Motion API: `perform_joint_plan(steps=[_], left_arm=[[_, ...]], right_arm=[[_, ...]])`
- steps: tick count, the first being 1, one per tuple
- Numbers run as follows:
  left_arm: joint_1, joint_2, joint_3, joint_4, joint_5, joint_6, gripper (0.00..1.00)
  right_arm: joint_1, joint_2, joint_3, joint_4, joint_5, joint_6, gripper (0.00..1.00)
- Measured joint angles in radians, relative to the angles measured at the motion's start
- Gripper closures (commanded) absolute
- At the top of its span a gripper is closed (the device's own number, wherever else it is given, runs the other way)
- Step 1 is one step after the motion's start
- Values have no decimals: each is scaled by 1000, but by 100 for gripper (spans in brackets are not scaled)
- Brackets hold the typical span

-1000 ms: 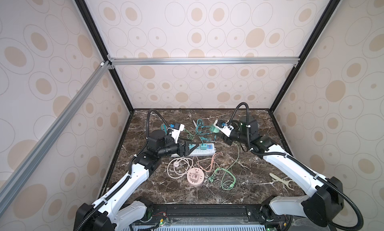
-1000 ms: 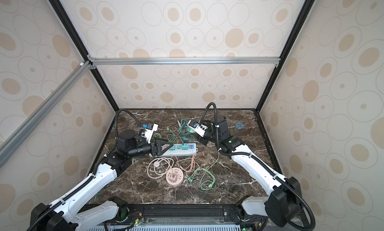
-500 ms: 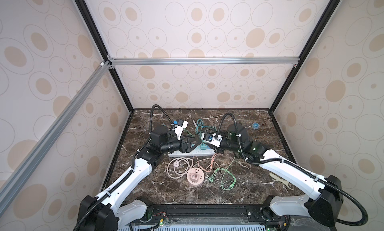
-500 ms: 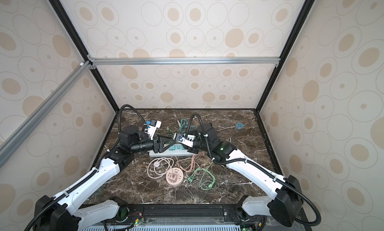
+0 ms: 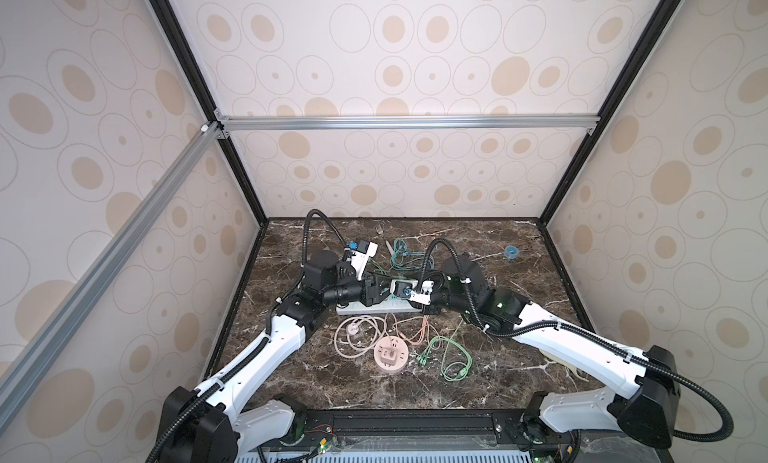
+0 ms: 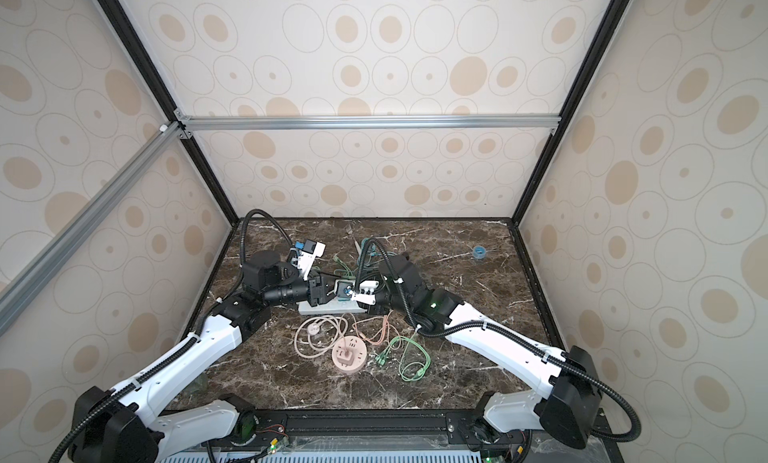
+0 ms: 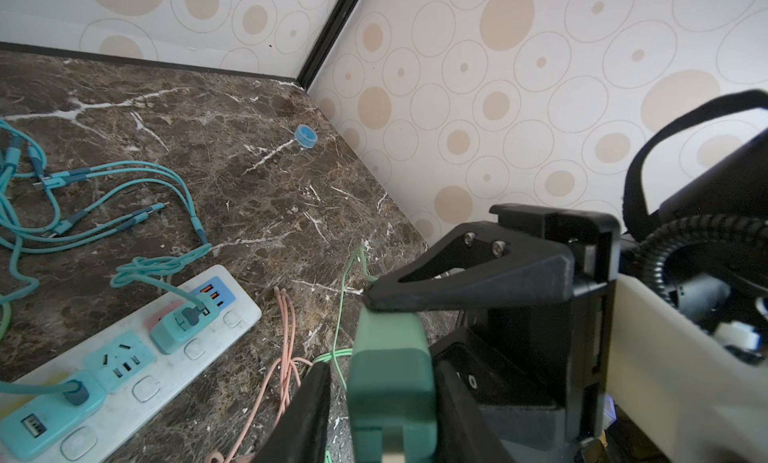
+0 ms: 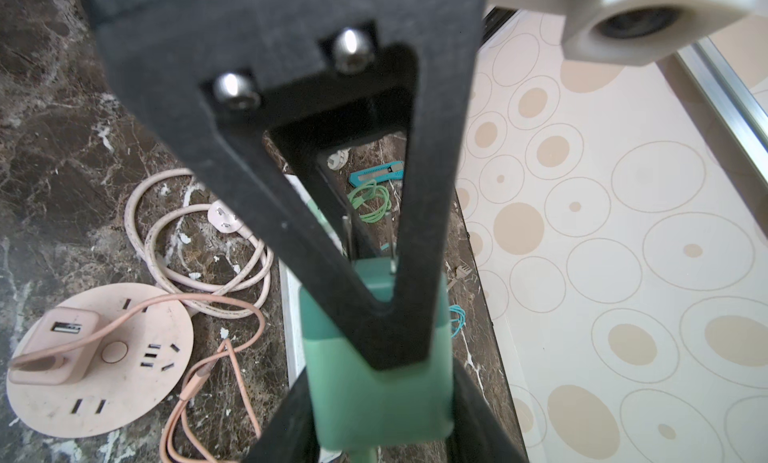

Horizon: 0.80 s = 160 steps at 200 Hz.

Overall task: Insert the plug
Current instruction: 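Close the left gripper on the green charger while the right gripper keeps holding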

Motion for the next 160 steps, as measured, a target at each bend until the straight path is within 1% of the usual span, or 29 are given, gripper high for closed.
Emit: perform_joint_plan(steps=[28,46,62,68,79,85,109,123,160], left_arm=[[0,0,0,0,-3,-13,81],[0,1,0,0,-8,-20,88],[0,1,0,2,-9,-22,89],[0,1,0,5,-10,-24,90],[0,1,0,11,-11,-27,91],[0,1,0,16,-11,-26,92],[0,1,0,23,-19,-27,96],[0,1,0,24,-31,-27,100],[0,1,-1,29,-84,-27,100]], right_arm=[[9,12,6,0,29,-12,66],[12,14,6,1,36,-10,66],[12,14,6,5,40,-1,62],[12,14,6,7,43,5,58],[12,14,5,13,49,19,47],[12,14,4,19,51,29,43],[12,4,-5,47,62,91,41],[12,-14,-15,49,67,135,38],[6,-107,-35,32,115,296,35]])
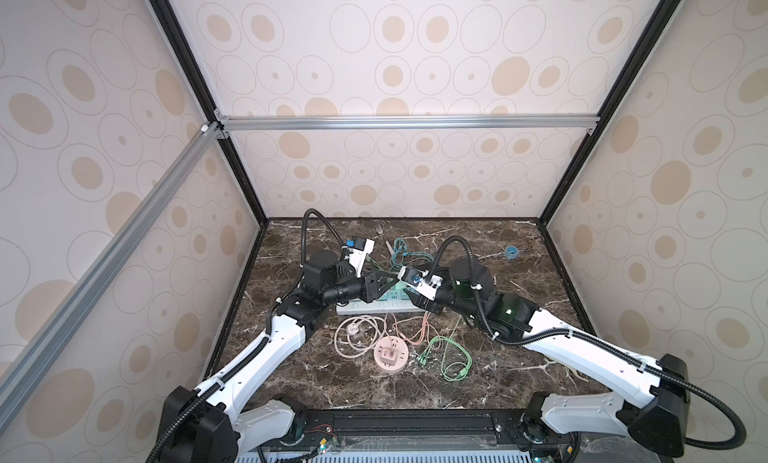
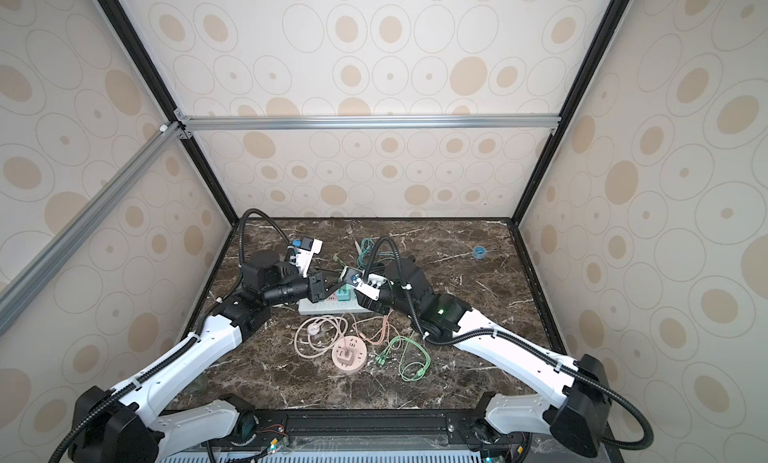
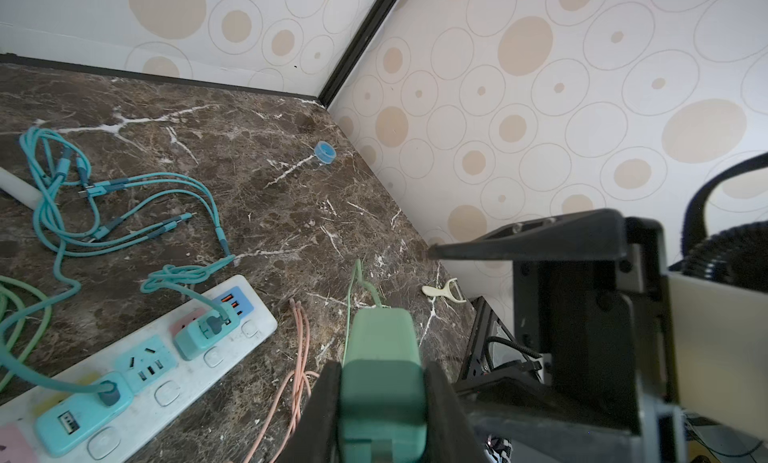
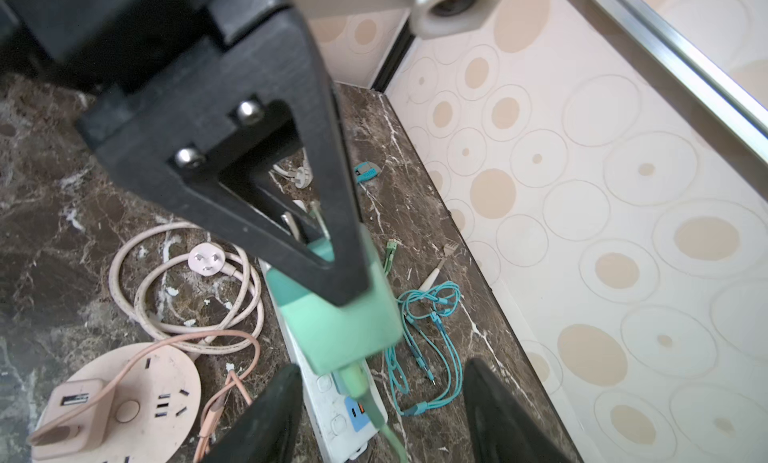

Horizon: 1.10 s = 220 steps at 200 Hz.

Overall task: Insert the plug
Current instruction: 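Close the left gripper on the green charger while the right gripper keeps holding, then raise the green charger high with both grippers together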

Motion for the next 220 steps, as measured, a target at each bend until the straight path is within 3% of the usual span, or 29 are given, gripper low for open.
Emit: perform_joint_plan(steps=[24,64,114,155,220], left_arm=[[0,-2,-1,21,-36,0,100],[0,-26,-39,97,-82,-10,100],[0,-76,-130,315,-103,-93,100],[0,-103,-135,411,-82,-117,100],[0,-164,-182,550,0,-156,100]], right_arm=[[-42,-92,-17,-21,-67,132,30],[-176,-206,-125,14,-378,377,30],[-199,-120,-267,330,-665,742,31],[-199,-30,-282,573,-754,921,32],[-199,17,-282,800,-815,1020,31]])
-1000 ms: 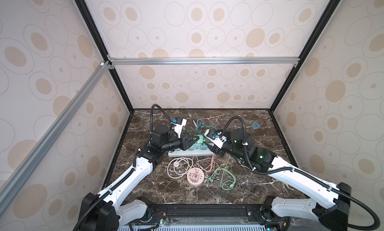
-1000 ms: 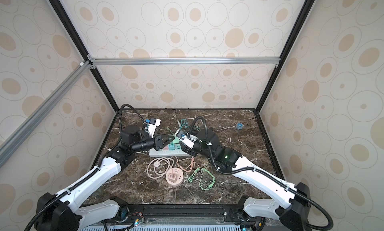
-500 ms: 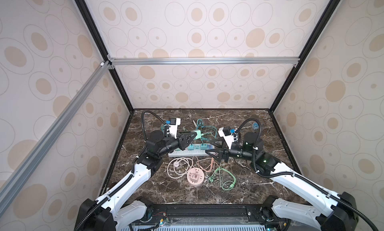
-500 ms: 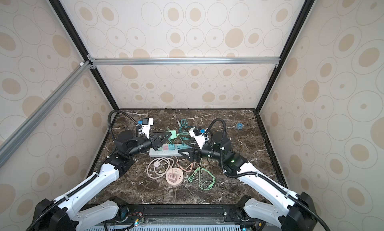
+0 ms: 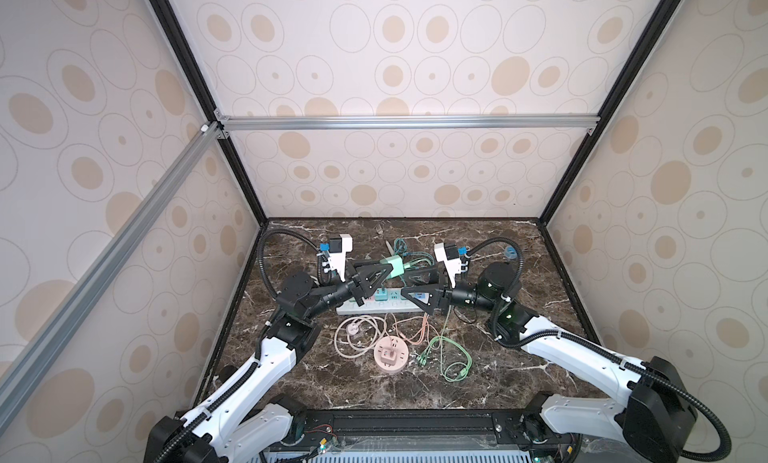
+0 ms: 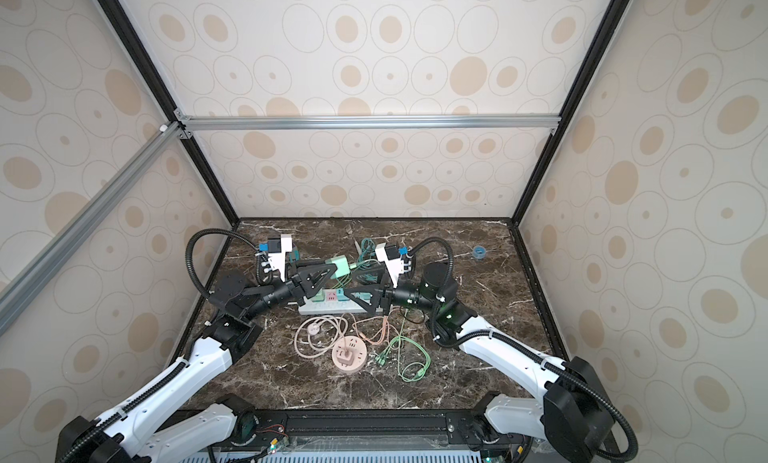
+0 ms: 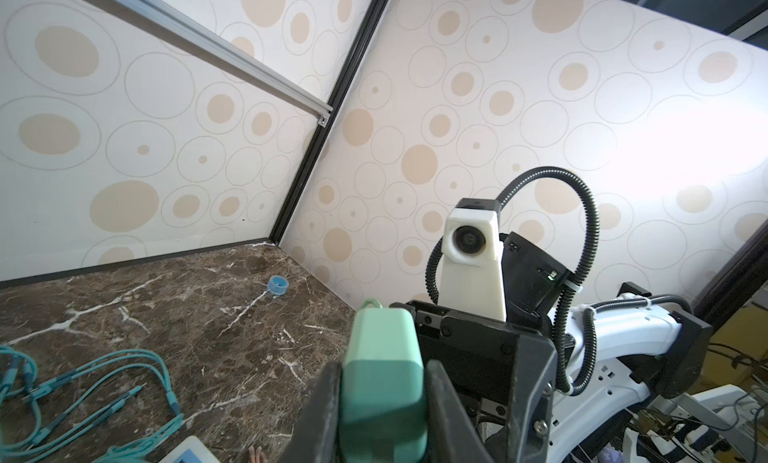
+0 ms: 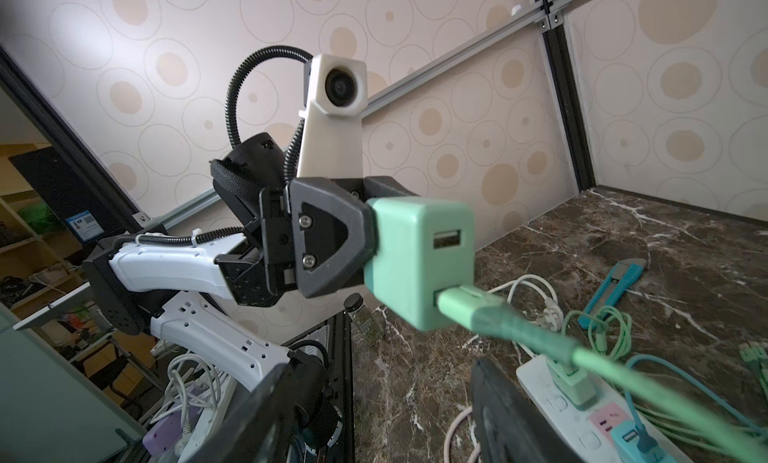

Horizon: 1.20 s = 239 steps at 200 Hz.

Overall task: Insert the plug
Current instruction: 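Raise the green charger high with both grippers together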

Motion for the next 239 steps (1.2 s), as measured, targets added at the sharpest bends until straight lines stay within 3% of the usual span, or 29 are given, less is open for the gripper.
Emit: perform_joint_plan(steps=[102,145,209,239], left_arm=[[0,13,-48,225,97,-93,100],[0,18,-50,272,119,-115,100],[0,49,-50,335,139,-144,100],[0,50,-51,347,141,-147,100]], right_arm=[[4,78,34,196,-26,62,38],[9,90,50,232,-37,77,47],[23,104,72,247,-45,76,52],[31,114,80,246,-57,76,60]])
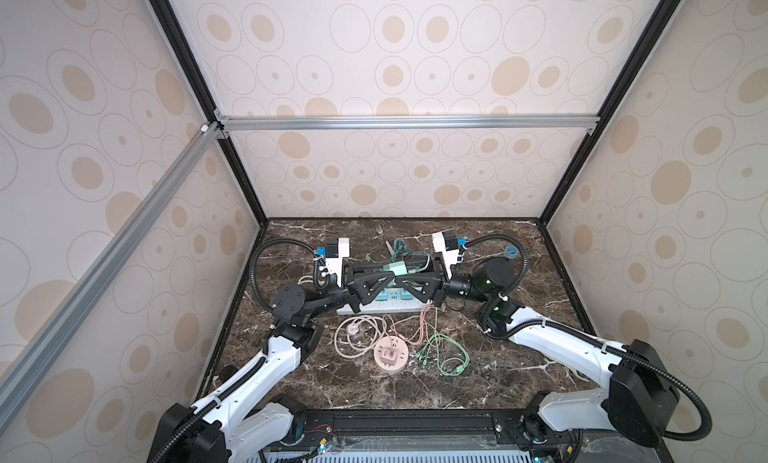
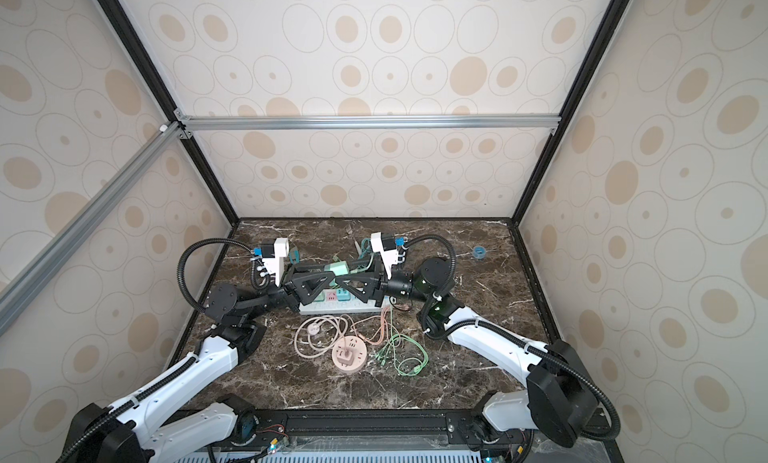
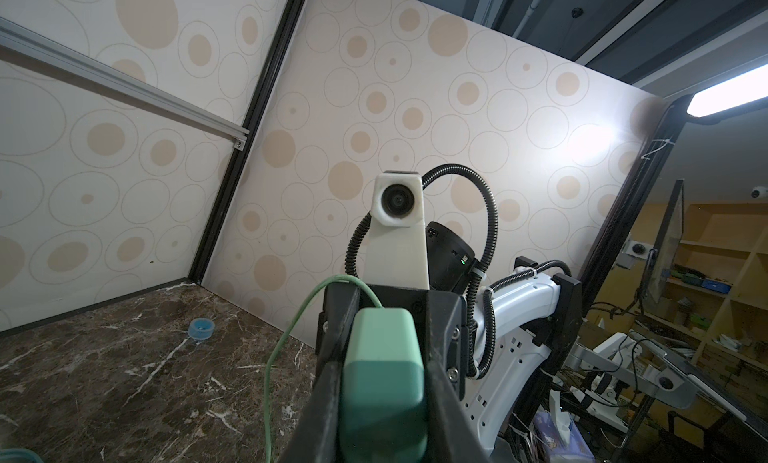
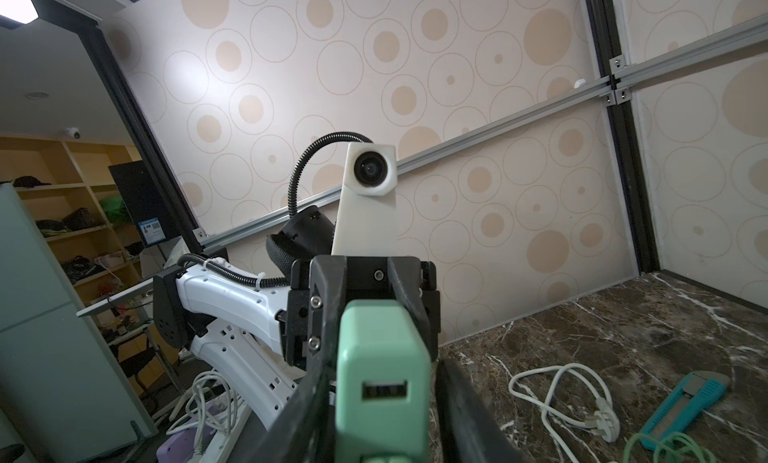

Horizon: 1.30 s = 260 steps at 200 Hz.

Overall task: Insert the plug
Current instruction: 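Raise the green charger high with both grippers together, then open the left gripper while the right gripper lowers the green charger toward the round socket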

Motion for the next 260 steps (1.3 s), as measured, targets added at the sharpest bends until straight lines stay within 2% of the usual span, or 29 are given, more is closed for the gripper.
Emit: perform_joint_plan(steps=[58,119,138,156,191,226,260], left_arm=[[0,-4,-11,5,0,8,98],[0,-19,-13,-25,12,43,65],[0,-38,-13,-88,-6,82,50],[0,-59,-13,-172,-26,123,42],[0,-145,-13,-388,-90,238,33],[0,-220,-13,-568,-170,328,32],[0,-232,-15,-729,-264,364,32]], right_arm=[[1,-2,0,-14,-10,-6,70],[4,-29,0,-76,-13,-28,74],[4,-39,0,-101,-1,-56,75],[4,-52,0,-145,5,-85,77],[-3,-111,-1,-336,51,-184,80],[-35,-183,-1,-557,114,-300,80],[-48,-193,33,-837,199,-457,81]])
